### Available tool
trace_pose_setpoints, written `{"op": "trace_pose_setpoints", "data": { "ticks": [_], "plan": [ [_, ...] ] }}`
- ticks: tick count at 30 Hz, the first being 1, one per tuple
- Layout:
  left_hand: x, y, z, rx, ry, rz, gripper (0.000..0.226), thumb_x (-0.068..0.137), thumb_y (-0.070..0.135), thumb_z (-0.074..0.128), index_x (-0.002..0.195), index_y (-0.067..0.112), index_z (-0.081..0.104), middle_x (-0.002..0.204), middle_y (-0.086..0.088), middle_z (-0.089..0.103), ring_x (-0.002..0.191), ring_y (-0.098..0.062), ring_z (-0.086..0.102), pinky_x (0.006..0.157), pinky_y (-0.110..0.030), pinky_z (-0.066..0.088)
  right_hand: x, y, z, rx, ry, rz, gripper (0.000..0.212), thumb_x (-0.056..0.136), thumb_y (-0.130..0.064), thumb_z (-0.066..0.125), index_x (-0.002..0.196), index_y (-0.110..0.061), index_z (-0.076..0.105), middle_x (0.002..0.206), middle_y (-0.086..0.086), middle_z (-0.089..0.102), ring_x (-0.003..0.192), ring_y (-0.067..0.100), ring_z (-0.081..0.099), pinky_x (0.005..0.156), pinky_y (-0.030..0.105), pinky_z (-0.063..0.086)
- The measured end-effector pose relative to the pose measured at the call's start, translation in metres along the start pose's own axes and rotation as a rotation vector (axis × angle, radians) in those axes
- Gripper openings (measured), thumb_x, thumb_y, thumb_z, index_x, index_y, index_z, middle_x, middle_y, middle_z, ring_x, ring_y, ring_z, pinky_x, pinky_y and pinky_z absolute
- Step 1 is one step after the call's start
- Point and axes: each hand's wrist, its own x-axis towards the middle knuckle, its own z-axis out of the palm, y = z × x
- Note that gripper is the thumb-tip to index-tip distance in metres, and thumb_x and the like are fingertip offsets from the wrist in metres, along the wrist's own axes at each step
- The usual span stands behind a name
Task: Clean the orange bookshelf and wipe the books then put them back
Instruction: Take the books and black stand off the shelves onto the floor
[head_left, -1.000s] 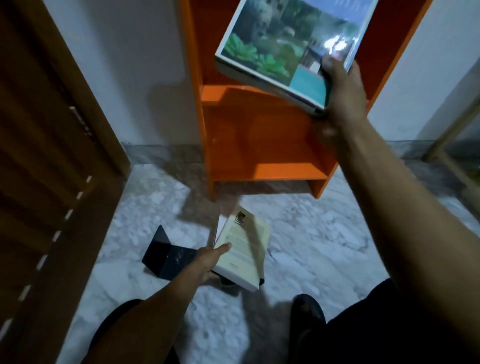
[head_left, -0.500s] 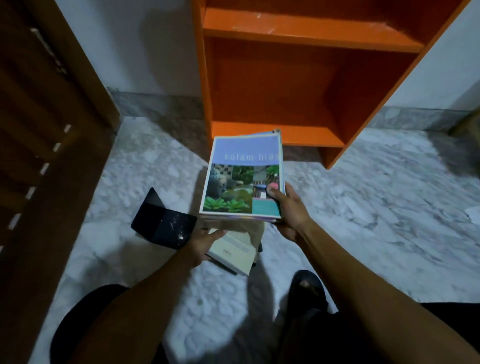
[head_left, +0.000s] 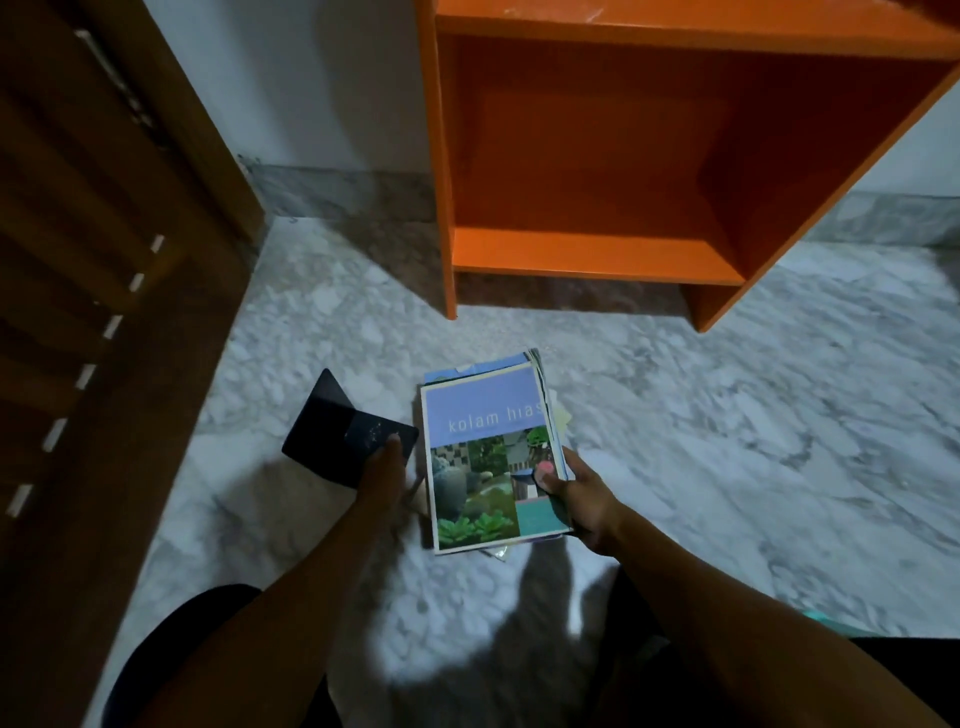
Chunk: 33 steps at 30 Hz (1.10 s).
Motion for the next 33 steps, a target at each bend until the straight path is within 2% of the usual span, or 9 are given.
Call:
{"op": "trace_pose_setpoints", "data": {
  "ticks": [3,5,7,8,10,17,26,28,33],
  "plan": [
    [-0.006,0.017,-0.001,0.131,0.078,0.130,0.040,0.106,0.015,0.036,0.066,0.014,0.042,0.071,-0.009,0.045,0.084,-0.028,0.048,0.074,-0.036,0.032,0.010,0.004,0.004,-0.193,0.126,-0.044,0.019,0.096,0.003,0.055,0.113,-0.001,0.060,0.084,0.016,0.056,0.051,0.005,0.053,0.052,0.014,0.045],
    [-0.017,0.035,0.001,0.213,0.114,0.197,0.039,0.104,0.015,0.033,0.066,0.019,0.037,0.070,0.000,0.040,0.080,-0.023,0.044,0.073,-0.032,0.029,0.019,0.000,0.003,-0.288,0.137,-0.018,0.025,0.093,-0.001,0.062,0.117,-0.003,0.058,0.083,0.015,0.060,0.061,0.014,0.060,0.060,0.020,0.054],
    [-0.025,0.052,0.003,0.187,0.117,0.273,0.031,0.098,0.030,0.034,0.083,0.014,0.056,0.088,-0.004,0.058,0.085,-0.026,0.053,0.079,-0.030,0.033,0.030,-0.010,-0.001,-0.476,0.126,0.008,0.055,0.085,-0.017,0.073,0.134,-0.012,0.049,0.105,0.016,0.066,0.093,0.031,0.066,0.088,0.039,0.056],
    [-0.027,0.061,0.004,0.154,0.124,0.307,0.036,0.098,0.033,0.037,0.104,0.009,0.063,0.108,-0.011,0.064,0.100,-0.029,0.058,0.083,-0.028,0.035,0.035,-0.018,-0.005,-0.578,0.129,0.016,0.067,0.084,-0.024,0.075,0.142,-0.017,0.041,0.119,0.019,0.062,0.107,0.036,0.062,0.096,0.043,0.051],
    [-0.034,0.081,0.004,0.152,0.125,0.353,0.038,0.104,0.029,0.043,0.133,0.008,0.056,0.136,-0.013,0.058,0.124,-0.032,0.053,0.091,-0.025,0.035,0.043,-0.042,-0.008,-0.669,0.140,0.006,0.077,0.087,-0.035,0.071,0.151,-0.019,0.030,0.137,0.021,0.051,0.121,0.040,0.054,0.104,0.048,0.045],
    [-0.118,0.188,-0.019,0.315,0.052,0.379,0.040,0.104,0.029,0.044,0.141,0.013,0.050,0.143,-0.012,0.054,0.130,-0.029,0.049,0.094,-0.024,0.032,-0.033,-0.183,-0.002,-0.698,0.084,-0.106,0.057,0.099,-0.034,0.055,0.149,-0.015,0.036,0.143,0.021,0.048,0.124,0.038,0.053,0.102,0.042,0.045],
    [-0.292,0.365,-0.093,0.381,-0.013,0.446,0.039,0.104,0.029,0.047,0.139,0.014,0.051,0.140,-0.014,0.055,0.125,-0.031,0.052,0.088,-0.025,0.036,-0.218,-0.368,-0.005,-0.696,0.075,-0.159,0.055,0.102,-0.032,0.050,0.150,-0.015,0.033,0.154,0.019,0.035,0.127,0.038,0.050,0.096,0.040,0.044],
    [-0.335,0.401,-0.108,0.380,-0.039,0.477,0.040,0.104,0.029,0.047,0.141,0.012,0.049,0.141,-0.016,0.054,0.128,-0.030,0.050,0.090,-0.025,0.037,-0.262,-0.403,-0.007,-0.712,0.079,-0.185,0.055,0.102,-0.033,0.051,0.150,-0.014,0.033,0.153,0.018,0.037,0.132,0.037,0.046,0.103,0.041,0.042],
    [-0.435,0.479,-0.137,0.446,-0.103,0.546,0.043,0.105,0.035,0.041,0.144,0.016,0.045,0.144,-0.007,0.051,0.129,-0.025,0.049,0.094,-0.028,0.036,-0.367,-0.476,-0.008,-0.735,0.113,-0.274,0.054,0.101,-0.032,0.052,0.149,-0.014,0.036,0.147,0.022,0.044,0.125,0.039,0.052,0.099,0.043,0.047]
  ]
}}
